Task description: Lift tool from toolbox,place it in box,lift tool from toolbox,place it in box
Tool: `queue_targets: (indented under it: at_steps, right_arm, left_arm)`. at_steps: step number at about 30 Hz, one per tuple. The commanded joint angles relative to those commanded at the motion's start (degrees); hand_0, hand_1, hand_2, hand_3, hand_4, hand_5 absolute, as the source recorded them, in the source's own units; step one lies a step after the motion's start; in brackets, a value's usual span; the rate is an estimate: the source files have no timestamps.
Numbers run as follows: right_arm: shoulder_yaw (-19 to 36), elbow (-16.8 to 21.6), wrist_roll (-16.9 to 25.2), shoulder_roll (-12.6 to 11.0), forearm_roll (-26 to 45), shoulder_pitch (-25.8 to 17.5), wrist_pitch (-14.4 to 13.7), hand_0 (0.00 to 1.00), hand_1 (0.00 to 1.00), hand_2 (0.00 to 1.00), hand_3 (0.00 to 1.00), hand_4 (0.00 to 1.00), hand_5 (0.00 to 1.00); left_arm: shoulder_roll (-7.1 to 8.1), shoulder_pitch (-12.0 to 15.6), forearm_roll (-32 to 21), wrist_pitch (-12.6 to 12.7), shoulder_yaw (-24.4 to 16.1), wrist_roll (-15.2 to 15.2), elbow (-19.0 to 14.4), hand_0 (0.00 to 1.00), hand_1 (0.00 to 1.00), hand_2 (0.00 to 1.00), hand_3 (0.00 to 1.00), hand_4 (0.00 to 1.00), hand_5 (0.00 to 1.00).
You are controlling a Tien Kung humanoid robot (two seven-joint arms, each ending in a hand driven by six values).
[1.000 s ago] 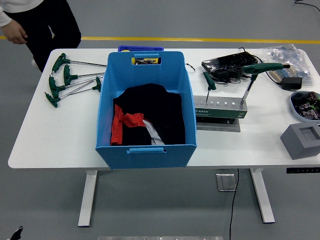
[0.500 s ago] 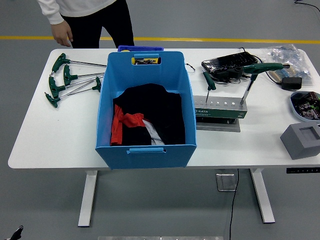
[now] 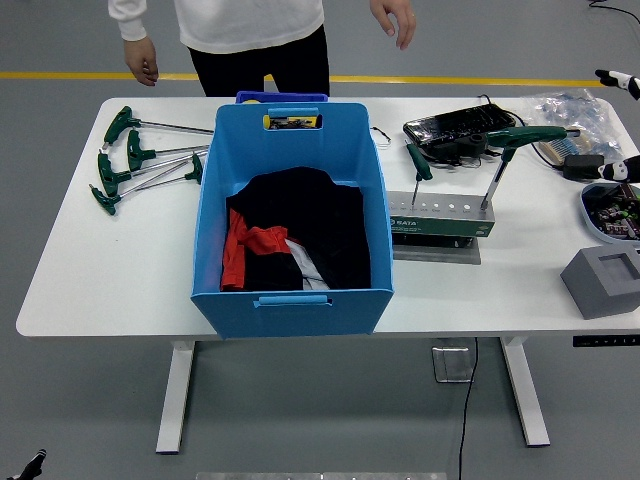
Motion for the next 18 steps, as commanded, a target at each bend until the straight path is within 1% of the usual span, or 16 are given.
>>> queue_targets:
  at_steps: [2,4,5,10,11,16,17,18]
  right_arm:
    - [-3.17,-1.06,-0.42,0.15,-1.63,2.58,0.51,0.998,0.959,0.940,0.998,0.998,0.117]
    - [-5.24,-1.91,-0.63,0.41,-1.94,4.20,0.80,0.998,0.959,0.940,0.998,0.998,0.117]
    - [-6.89,-2.86,-0.84,0.79,-2.02,5.68,1.11,0.998,0.938,0.877,0.970,0.998,0.122]
    - [-12.37,-5.72,-1.65,2.34,-2.31,10.59,2.62,0.998,0.938,0.877,0.970,0.998,0.122]
    - [-13.39,-6.13,-1.80,2.60,-2.32,11.45,2.91,0.984,0.866,0.823,0.936,0.998,0.140]
    - [-19.59,-10.36,-2.62,5.03,-1.80,16.98,4.50,0.984,0.866,0.823,0.936,0.998,0.140]
    - [-20.79,-11.62,-2.75,5.67,-1.60,18.19,4.76,0.960,0.814,0.766,0.878,0.998,0.157]
    - [-21.76,-12.81,-2.86,6.27,-1.45,19.24,5.02,0.960,0.814,0.766,0.878,0.998,0.157]
  left_arm:
    - [-0.03,0.02,0.01,0.03,-0.09,0.03,0.00,0.884,0.900,0.903,0.751,0.701,0.778]
    - [-0.03,0.00,-0.01,0.02,-0.06,0.04,0.00,0.884,0.900,0.903,0.751,0.701,0.778]
    - [0.00,-0.06,0.02,0.01,-0.13,0.00,0.00,0.884,0.900,0.903,0.751,0.701,0.779]
    - [0.17,-0.36,0.32,-0.01,-0.53,-0.03,0.00,0.884,0.900,0.903,0.751,0.701,0.779]
    - [0.19,-0.39,0.41,0.00,-0.63,-0.02,0.00,0.884,0.900,0.903,0.751,0.700,0.778]
    - [0.19,-0.26,0.45,0.04,-0.67,0.10,0.00,0.884,0.900,0.903,0.751,0.700,0.778]
    - [0.19,-0.24,0.42,0.03,-0.61,0.10,0.00,0.884,0.900,0.904,0.752,0.700,0.778]
    - [0.21,-0.24,0.40,0.02,-0.57,0.09,0.00,0.884,0.900,0.904,0.752,0.700,0.778]
